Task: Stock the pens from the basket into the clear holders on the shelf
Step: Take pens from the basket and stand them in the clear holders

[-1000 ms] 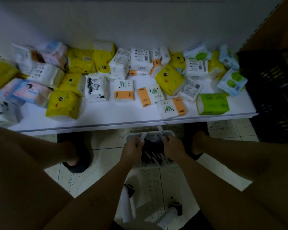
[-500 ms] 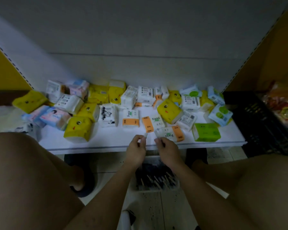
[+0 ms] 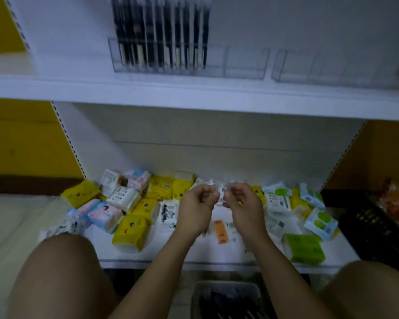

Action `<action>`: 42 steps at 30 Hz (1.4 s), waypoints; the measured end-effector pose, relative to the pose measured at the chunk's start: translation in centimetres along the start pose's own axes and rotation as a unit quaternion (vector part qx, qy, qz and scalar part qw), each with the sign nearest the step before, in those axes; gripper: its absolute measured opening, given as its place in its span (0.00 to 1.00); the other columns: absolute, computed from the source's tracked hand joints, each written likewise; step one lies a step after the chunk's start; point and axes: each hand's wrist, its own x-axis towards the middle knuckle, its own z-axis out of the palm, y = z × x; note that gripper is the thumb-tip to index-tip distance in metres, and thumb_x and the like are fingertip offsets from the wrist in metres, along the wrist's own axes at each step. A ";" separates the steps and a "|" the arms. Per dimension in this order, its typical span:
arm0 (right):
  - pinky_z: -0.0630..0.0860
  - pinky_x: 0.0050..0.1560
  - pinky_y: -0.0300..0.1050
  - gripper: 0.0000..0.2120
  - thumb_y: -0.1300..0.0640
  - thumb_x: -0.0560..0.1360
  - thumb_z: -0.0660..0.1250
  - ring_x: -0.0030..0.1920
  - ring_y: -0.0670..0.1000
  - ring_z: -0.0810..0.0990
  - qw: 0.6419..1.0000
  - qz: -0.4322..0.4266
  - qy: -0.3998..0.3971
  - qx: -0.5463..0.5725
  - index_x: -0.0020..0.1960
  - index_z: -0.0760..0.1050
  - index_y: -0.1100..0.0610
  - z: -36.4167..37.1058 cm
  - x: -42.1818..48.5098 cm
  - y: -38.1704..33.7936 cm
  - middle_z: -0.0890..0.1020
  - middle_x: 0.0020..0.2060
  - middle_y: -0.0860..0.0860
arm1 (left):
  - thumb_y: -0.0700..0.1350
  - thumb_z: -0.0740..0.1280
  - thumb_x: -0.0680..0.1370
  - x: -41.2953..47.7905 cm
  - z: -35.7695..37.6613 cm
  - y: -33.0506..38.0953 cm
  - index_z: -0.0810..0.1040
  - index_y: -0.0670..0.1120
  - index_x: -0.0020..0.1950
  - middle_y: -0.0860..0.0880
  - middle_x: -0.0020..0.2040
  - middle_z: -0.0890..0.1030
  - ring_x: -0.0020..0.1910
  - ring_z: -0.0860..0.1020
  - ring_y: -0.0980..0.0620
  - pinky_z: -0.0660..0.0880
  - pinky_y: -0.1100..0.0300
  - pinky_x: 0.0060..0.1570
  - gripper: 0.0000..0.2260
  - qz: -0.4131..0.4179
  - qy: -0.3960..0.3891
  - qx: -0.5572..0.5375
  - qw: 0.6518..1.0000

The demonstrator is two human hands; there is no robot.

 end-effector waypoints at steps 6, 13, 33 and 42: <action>0.74 0.42 0.28 0.12 0.63 0.74 0.71 0.42 0.37 0.79 0.996 -0.088 -0.004 0.020 0.45 0.75 0.45 -0.3 1.8 -6.5 0.81 0.43 0.43 | 0.39 0.70 0.75 1.7 -2.7 7.4 0.78 0.51 0.50 0.51 0.42 0.82 0.42 0.81 0.57 0.79 0.58 0.46 0.08 0.111 -0.005 0.019 0.994; 0.77 0.47 0.35 0.29 0.64 0.76 0.69 0.43 0.46 0.79 0.974 -0.222 -0.041 0.020 0.64 0.68 0.35 -1.8 2.9 -14.2 0.77 0.42 0.48 | 0.42 0.70 0.77 2.0 -5.7 14.6 0.75 0.61 0.57 0.52 0.45 0.81 0.43 0.82 0.56 0.80 0.56 0.45 0.16 0.266 -0.011 0.106 0.958; 0.83 0.41 0.47 0.20 0.64 0.73 0.72 0.41 0.50 0.83 0.945 -0.326 -0.007 0.035 0.54 0.73 0.42 -1.2 13.8 -29.7 0.77 0.48 0.46 | 0.45 0.71 0.75 10.3 -9.2 31.7 0.75 0.55 0.52 0.58 0.45 0.79 0.42 0.80 0.61 0.78 0.69 0.38 0.10 0.382 0.083 0.157 0.907; 0.82 0.45 0.51 0.18 0.62 0.74 0.71 0.42 0.48 0.82 0.939 -0.342 0.020 0.014 0.58 0.72 0.45 1.1 18.9 -31.4 0.77 0.47 0.42 | 0.45 0.71 0.75 14.9 -9.2 32.9 0.77 0.53 0.53 0.55 0.45 0.82 0.44 0.80 0.62 0.77 0.68 0.44 0.08 0.398 0.120 0.192 0.889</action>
